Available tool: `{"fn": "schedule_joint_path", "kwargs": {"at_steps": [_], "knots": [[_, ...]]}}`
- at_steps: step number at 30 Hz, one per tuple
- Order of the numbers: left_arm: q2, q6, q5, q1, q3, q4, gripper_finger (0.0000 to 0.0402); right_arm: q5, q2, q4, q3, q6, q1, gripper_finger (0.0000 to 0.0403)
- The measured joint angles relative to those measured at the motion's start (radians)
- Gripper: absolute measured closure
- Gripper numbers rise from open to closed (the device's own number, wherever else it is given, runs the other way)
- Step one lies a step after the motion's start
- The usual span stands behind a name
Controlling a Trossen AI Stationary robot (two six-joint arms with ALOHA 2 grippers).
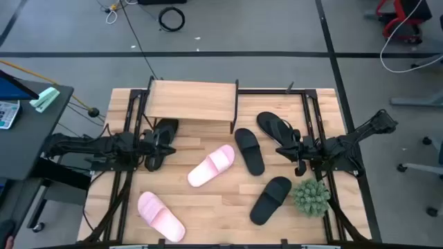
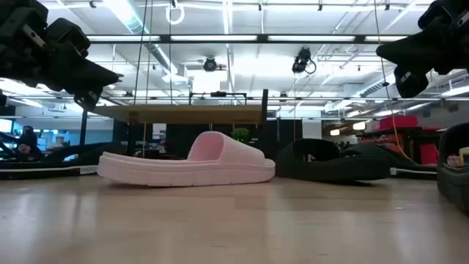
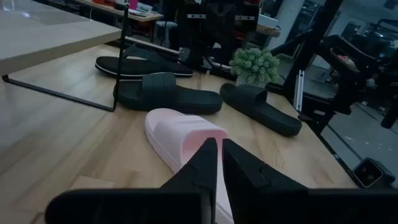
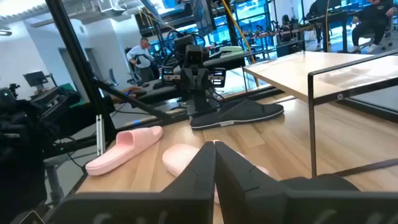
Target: Pick and place slides into the shelf
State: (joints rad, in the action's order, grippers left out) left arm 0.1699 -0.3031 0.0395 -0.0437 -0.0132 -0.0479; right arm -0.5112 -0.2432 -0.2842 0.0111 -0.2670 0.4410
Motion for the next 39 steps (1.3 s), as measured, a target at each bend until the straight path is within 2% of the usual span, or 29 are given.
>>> {"fn": "schedule_joint_path", "kwargs": {"at_steps": [10, 21, 31, 39], "knots": [[0.0, 0.0, 0.0, 0.0, 0.0, 0.0, 0.0361, 0.0, 0.0, 0.0, 0.0, 0.0, 0.0, 0.0389], [0.0, 0.0, 0.0, 0.0, 0.0, 0.0, 0.0374, 0.0, 0.0, 0.0, 0.0, 0.0, 0.0, 0.0389], [0.0, 0.0, 0.0, 0.0, 0.0, 0.0, 0.0361, 0.0, 0.0, 0.0, 0.0, 0.0, 0.0, 0.0389], [0.0, 0.0, 0.0, 0.0, 0.0, 0.0, 0.0369, 0.0, 0.0, 0.0, 0.0, 0.0, 0.0, 0.0389]]}}
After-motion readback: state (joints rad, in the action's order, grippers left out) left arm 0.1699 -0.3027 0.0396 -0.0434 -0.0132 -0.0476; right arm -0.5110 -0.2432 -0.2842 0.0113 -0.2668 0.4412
